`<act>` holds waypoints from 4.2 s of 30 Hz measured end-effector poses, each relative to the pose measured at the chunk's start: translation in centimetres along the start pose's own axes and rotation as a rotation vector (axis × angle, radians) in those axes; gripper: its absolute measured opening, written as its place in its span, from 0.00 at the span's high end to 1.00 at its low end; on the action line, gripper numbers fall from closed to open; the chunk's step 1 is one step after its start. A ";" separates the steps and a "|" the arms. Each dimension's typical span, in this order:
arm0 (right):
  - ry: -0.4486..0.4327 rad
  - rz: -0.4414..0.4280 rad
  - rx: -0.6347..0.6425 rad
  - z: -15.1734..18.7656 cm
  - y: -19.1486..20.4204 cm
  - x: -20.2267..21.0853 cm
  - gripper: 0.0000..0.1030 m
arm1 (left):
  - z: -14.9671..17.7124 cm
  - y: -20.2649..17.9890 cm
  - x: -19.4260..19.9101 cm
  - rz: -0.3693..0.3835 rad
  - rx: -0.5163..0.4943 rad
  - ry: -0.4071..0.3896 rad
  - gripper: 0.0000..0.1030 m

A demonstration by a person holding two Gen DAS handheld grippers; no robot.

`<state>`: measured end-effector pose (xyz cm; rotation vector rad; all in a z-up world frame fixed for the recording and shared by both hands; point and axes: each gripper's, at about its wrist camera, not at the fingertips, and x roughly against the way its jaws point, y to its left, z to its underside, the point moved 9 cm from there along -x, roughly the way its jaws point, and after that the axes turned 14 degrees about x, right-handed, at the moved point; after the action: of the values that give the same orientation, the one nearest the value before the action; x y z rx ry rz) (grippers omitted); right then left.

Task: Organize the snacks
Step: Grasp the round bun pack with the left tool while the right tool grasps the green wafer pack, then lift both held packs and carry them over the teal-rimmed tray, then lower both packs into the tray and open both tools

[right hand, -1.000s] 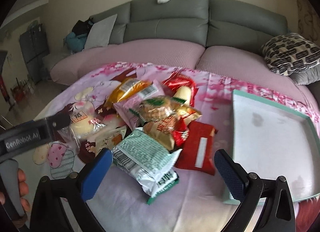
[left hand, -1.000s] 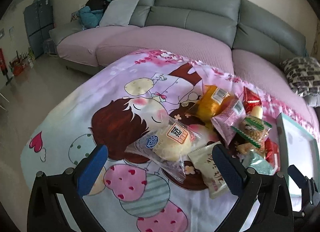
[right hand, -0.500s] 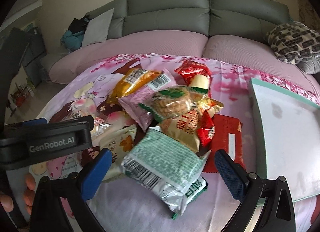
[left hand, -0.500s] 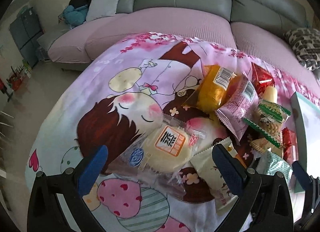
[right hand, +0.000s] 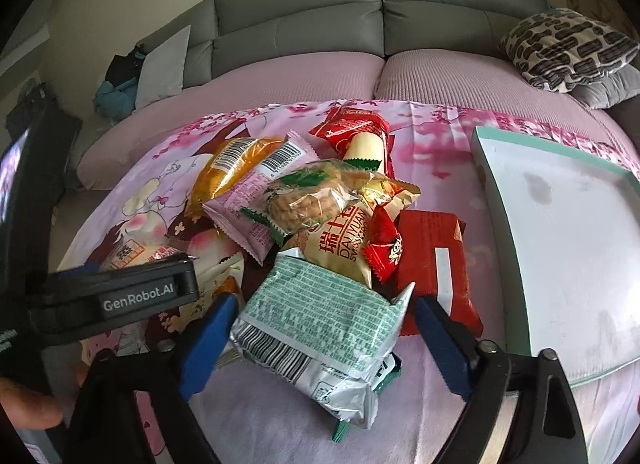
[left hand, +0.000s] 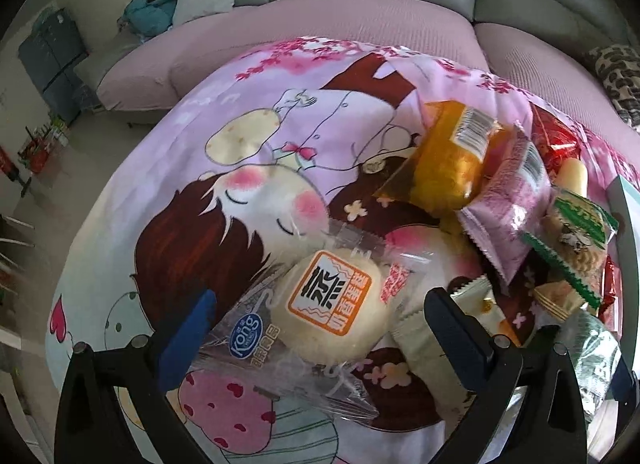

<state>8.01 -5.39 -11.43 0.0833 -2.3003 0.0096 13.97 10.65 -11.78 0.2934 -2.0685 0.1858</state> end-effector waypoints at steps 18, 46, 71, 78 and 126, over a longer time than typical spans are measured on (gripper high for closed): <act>0.002 -0.037 -0.040 0.3 -0.3 0.2 0.26 | 0.7 0.5 -0.2 0.068 0.030 -0.001 0.43; -0.129 -0.065 -0.050 -1.6 -1.4 3.9 0.33 | -0.7 0.9 4.5 0.170 0.084 -0.091 0.44; -0.246 0.091 -0.179 -2.4 -12.4 9.6 0.33 | -0.1 -10.2 11.4 0.365 -0.083 -0.207 0.44; -0.233 0.177 -0.248 -1.2 -17.7 10.7 0.33 | 2.1 -16.7 13.3 0.438 -0.193 -0.222 0.44; -0.068 0.436 -0.469 6.5 -33.8 9.8 0.28 | 9.3 -32.8 10.7 0.414 -0.463 -0.209 0.27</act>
<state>-1.26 -39.87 -9.16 -0.6641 -2.2841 -0.3099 10.42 -24.52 -6.67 -0.4165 -2.2878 -0.0827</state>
